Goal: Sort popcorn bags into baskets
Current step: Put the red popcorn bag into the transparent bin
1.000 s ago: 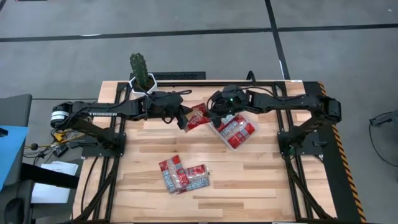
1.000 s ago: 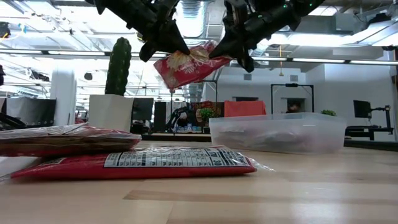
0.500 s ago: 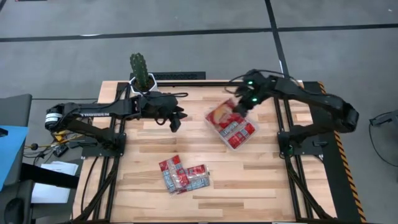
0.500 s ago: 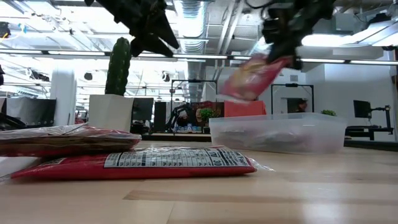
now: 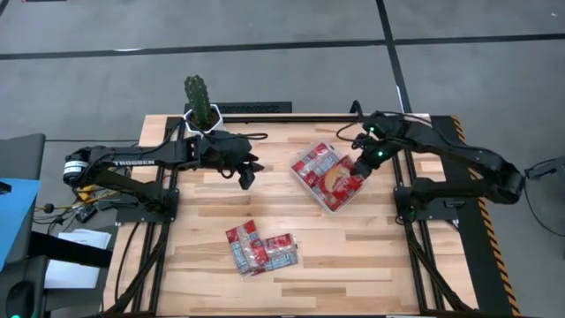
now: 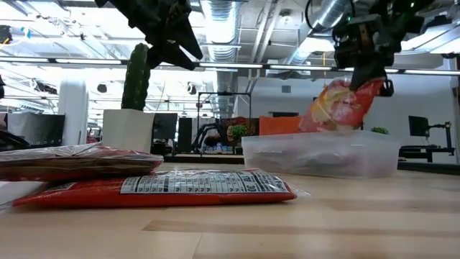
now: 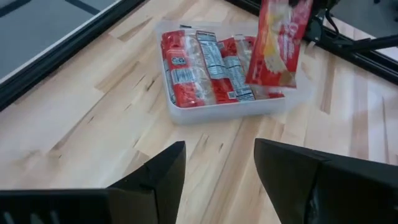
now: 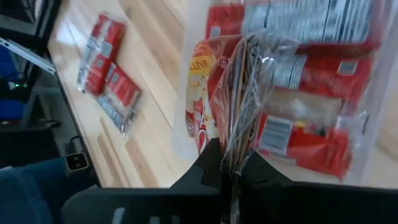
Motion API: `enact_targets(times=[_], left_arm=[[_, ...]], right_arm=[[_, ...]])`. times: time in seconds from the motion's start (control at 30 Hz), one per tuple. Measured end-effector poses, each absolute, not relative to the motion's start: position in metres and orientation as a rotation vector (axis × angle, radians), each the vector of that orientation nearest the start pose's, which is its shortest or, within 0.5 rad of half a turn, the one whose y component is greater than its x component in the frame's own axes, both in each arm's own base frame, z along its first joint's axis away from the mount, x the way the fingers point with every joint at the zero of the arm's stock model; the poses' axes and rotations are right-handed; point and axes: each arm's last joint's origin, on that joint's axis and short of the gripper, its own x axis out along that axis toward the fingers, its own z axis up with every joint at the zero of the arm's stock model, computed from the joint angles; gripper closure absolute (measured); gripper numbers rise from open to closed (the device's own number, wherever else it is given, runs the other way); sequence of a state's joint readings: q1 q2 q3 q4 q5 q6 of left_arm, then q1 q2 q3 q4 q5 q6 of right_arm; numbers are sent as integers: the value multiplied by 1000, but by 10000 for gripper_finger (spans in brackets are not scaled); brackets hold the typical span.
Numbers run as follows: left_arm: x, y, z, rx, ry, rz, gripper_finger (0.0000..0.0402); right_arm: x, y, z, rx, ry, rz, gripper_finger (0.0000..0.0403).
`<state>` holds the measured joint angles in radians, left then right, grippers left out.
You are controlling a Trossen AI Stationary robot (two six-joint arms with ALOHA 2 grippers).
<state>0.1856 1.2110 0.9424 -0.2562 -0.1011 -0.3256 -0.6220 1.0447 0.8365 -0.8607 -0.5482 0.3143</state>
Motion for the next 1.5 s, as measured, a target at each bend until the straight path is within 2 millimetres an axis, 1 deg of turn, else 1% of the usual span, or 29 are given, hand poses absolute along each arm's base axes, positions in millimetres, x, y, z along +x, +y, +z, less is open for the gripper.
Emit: enact_targets(times=[0.13,0.2,0.27,0.37,0.53,0.6,0.67,0.8,1.03,1.13,1.33,1.5], left_arm=[[258,52,295,-337,475,374,223],[258,52,295,-342,474,382,223],[257,52,295,-340,477,382,222],[256,51,293,-332,508,348,215],[250,45,282,-366,655,251,193],[246,39,276,-373,746,228,185],[242,32,266,-368,815,211,179],[236,14,245,-384,913,173,175],[225,-21,208,-433,977,112,175],[220,-33,193,-453,982,119,176],[207,-48,176,-535,1039,144,176],[203,-61,173,-492,1016,175,176]], right_arm=[[163,-98,242,914,916,-209,383],[164,-99,234,923,952,-235,366],[165,-100,227,933,988,-251,339],[169,-103,221,937,1020,-249,288],[173,-105,211,935,1082,-289,193],[173,-107,210,914,1090,-344,167],[172,-107,212,890,1084,-376,154],[170,-106,218,869,1039,-377,151],[162,-103,230,848,976,-412,169],[160,-101,235,839,948,-414,175],[157,-100,238,843,928,-424,177],[159,-100,238,833,927,-429,178]])
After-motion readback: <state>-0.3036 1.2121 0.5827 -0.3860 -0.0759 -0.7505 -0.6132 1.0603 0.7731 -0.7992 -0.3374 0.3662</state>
